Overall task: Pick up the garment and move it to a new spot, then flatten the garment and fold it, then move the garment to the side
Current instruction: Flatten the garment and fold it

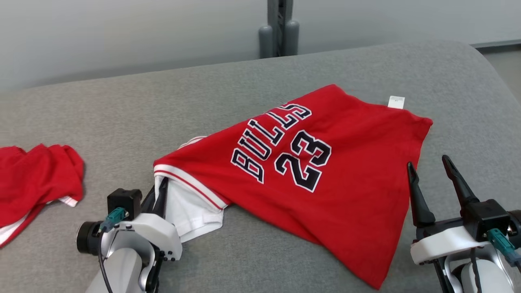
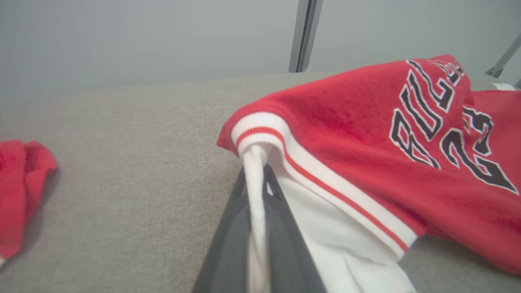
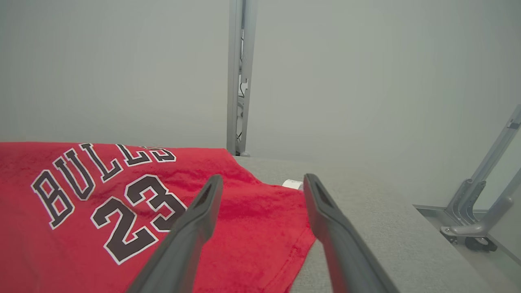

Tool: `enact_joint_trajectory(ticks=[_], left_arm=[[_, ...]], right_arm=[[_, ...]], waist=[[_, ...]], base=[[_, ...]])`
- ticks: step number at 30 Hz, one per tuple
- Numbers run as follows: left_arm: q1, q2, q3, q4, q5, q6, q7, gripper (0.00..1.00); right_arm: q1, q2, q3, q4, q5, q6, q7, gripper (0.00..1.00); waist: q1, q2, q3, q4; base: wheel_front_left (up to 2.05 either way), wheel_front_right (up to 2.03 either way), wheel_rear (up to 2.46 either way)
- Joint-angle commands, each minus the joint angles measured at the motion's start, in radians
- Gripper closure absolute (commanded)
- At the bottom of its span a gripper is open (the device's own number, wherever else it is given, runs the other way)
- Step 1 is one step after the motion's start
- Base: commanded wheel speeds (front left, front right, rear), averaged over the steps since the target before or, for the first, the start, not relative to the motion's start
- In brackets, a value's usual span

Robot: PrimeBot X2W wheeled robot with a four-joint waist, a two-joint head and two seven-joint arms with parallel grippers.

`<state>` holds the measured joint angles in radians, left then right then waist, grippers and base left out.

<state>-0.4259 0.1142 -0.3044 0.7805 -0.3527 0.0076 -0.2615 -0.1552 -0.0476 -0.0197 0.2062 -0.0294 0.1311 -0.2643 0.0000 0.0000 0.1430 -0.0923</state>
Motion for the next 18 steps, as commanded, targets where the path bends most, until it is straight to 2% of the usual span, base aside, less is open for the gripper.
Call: enact_joint_trajectory(ticks=[1,6,7,8,9,14,18], left_arm=[[0.021,0.006,0.012,-0.002,-0.005,0.01,-0.003,1.0],[0.073,0.001,0.045,-0.011,-0.017,0.017,-0.003,1.0],[0.08,-0.002,0.044,-0.014,-0.015,0.011,-0.003,0.74],[0.086,-0.005,0.044,-0.02,-0.014,0.002,-0.003,0.29],[0.092,-0.008,0.045,-0.023,-0.017,-0.006,-0.003,0.0],[0.115,-0.012,0.064,-0.061,-0.012,-0.013,-0.003,0.0],[0.151,0.006,0.101,-0.134,0.007,-0.004,-0.003,0.0]], right_arm=[[0.008,-0.006,0.001,0.005,-0.009,-0.001,-0.002,0.0],[0.016,-0.006,0.013,0.024,-0.006,-0.001,-0.002,0.0],[0.015,-0.006,0.016,0.027,-0.006,-0.001,-0.002,0.0],[0.016,-0.006,0.018,0.03,-0.005,-0.001,-0.002,0.0],[0.017,-0.006,0.021,0.033,-0.005,-0.001,-0.002,0.0],[0.021,-0.006,0.029,0.037,0.001,-0.001,-0.002,0.0],[0.033,-0.006,0.044,0.037,0.013,-0.001,-0.002,0.0]], waist=[[0.0,0.0,-0.048,0.063],[0.0,0.0,-0.068,0.111],[0.0,0.0,-0.07,0.116],[0.0,0.0,-0.073,0.12],[0.0,0.0,-0.075,0.123],[0.0,0.0,-0.081,0.133],[0.0,0.0,-0.089,0.142]], base=[[0.0,0.0,0.0],[0.0,0.0,0.0],[0.0,0.0,0.0],[0.0,0.0,0.0],[0.0,0.0,0.0],[0.0,0.0,0.0],[0.0,0.0,0.0]])
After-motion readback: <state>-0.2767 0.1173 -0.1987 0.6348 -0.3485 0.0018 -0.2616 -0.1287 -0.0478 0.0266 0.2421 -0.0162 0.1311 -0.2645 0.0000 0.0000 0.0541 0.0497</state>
